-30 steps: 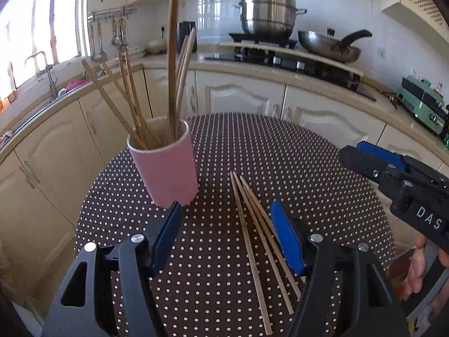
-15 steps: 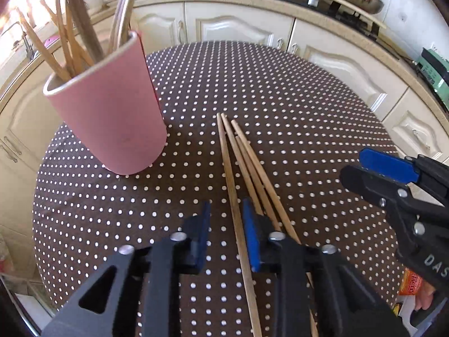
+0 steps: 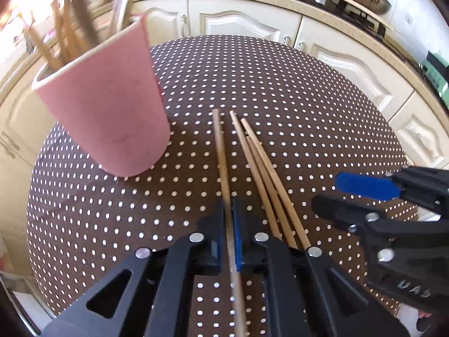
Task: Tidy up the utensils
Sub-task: 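Close the left tool on a chopstick while the right tool grasps another, then lift the left tool's chopstick over the pink cup while the right tool carries its own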
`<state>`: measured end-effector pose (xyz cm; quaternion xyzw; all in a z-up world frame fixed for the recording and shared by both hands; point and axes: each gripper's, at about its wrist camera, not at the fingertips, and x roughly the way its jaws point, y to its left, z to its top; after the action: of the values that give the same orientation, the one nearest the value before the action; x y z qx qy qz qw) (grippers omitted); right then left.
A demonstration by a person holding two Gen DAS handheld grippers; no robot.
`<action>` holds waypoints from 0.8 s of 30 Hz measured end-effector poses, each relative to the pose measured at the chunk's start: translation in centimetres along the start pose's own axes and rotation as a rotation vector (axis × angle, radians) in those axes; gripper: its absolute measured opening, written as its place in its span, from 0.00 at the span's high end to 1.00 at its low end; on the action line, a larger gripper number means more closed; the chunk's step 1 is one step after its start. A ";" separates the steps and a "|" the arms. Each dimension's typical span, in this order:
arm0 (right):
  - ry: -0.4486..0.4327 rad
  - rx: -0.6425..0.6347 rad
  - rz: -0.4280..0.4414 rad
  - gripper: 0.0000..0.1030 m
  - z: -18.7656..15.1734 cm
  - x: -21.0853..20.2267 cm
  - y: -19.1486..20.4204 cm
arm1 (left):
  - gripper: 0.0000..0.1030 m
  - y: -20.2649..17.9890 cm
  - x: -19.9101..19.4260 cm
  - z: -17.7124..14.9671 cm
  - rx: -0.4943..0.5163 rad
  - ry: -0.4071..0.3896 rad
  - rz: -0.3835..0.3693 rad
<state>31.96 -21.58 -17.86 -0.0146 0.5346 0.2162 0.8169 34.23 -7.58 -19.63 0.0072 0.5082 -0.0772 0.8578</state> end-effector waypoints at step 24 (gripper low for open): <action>0.082 -0.078 -0.160 0.94 1.8 4.5 6.1 | 0.95 2.7 -2.1 -2.3 -0.048 -0.062 -0.065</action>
<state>32.78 -14.10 -19.75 -0.0977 0.5558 0.1700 0.8078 31.60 -4.39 -19.07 -0.0323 0.4829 -0.0930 0.8701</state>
